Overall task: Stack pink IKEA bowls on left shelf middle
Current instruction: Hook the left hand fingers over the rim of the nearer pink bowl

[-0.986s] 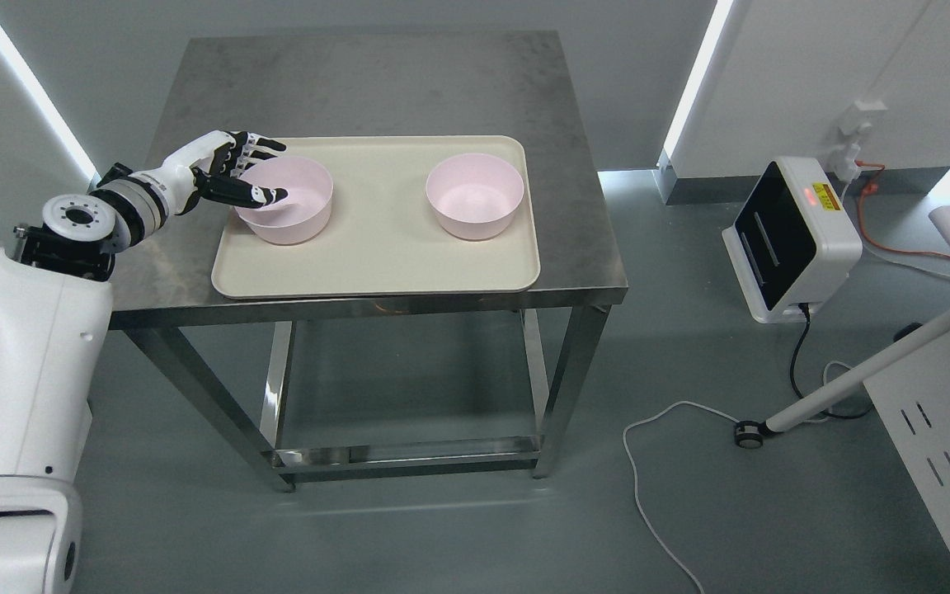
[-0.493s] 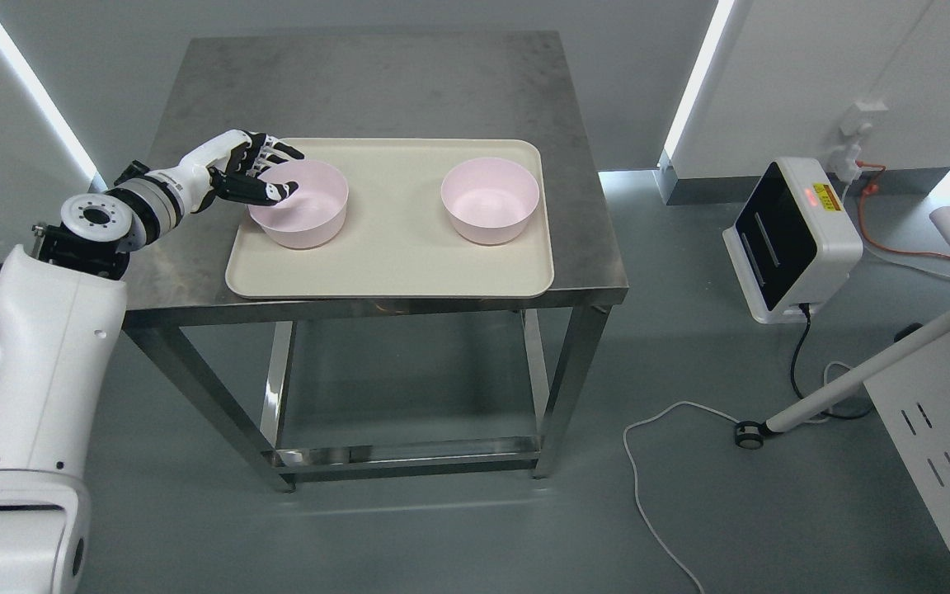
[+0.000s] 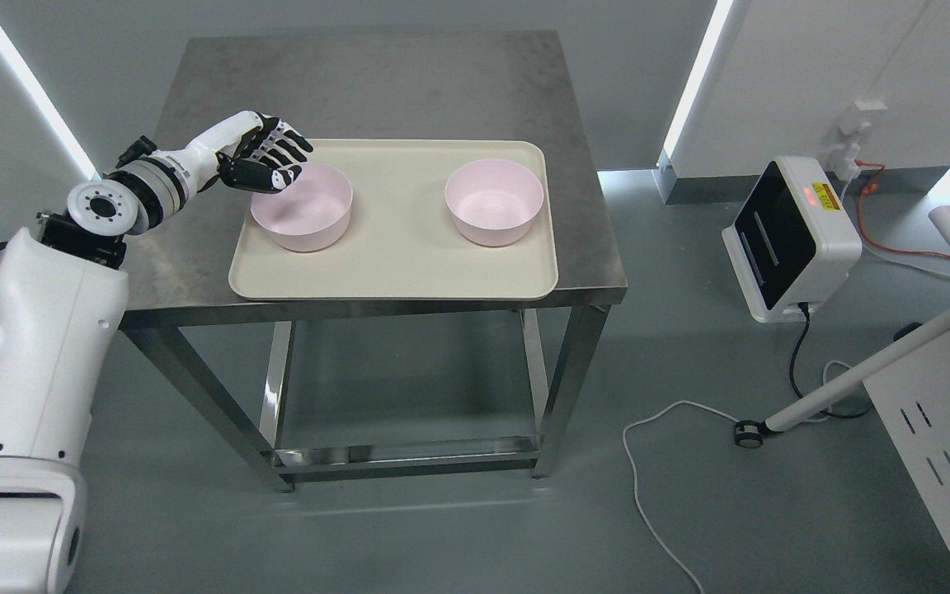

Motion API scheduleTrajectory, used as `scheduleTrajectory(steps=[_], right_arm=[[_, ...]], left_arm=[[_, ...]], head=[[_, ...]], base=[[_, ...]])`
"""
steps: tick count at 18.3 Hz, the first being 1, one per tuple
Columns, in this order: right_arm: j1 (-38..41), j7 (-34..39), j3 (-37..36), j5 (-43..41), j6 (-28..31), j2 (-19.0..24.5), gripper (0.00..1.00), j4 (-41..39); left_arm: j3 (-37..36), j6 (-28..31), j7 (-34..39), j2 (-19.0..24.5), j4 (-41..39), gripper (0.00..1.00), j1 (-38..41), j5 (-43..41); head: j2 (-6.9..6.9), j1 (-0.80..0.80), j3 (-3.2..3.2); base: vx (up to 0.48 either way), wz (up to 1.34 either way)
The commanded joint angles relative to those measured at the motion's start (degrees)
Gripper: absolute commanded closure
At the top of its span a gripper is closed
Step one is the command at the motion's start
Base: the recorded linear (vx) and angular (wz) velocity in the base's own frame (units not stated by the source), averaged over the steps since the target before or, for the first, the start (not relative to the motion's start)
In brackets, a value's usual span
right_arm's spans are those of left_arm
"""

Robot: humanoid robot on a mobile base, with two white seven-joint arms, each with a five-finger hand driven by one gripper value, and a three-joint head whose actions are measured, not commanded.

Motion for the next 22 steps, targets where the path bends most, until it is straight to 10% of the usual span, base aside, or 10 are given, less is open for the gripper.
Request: scheduleTrajectory(steps=[1,15,22], right_arm=[[1.7,0.0,-0.6,0.0,0.0,-1.0,0.00,-1.9],[1.7,0.0,-0.6,-0.1,0.0,-1.0,0.00,-1.9],[1.7,0.0,-0.6,0.0,0.0,-1.0,0.00,-1.9]], left_arm=[[-3.9,-3.1,-0.6,0.6,0.7,0.76,-0.1,-5.1],[-9.6,-3.1,-0.3,0.0,0.8,0.78,-2.4,-6.5],[-7.2,-9.4,-1.9,0.5,0.8,1.00,-1.9,-6.1]], head=[[0.00,0.00,0.00],[0.00,0.00,0.00],[0.00,0.00,0.00]], base=[[0.000,0.00],[0.000,0.00],[0.000,0.00]])
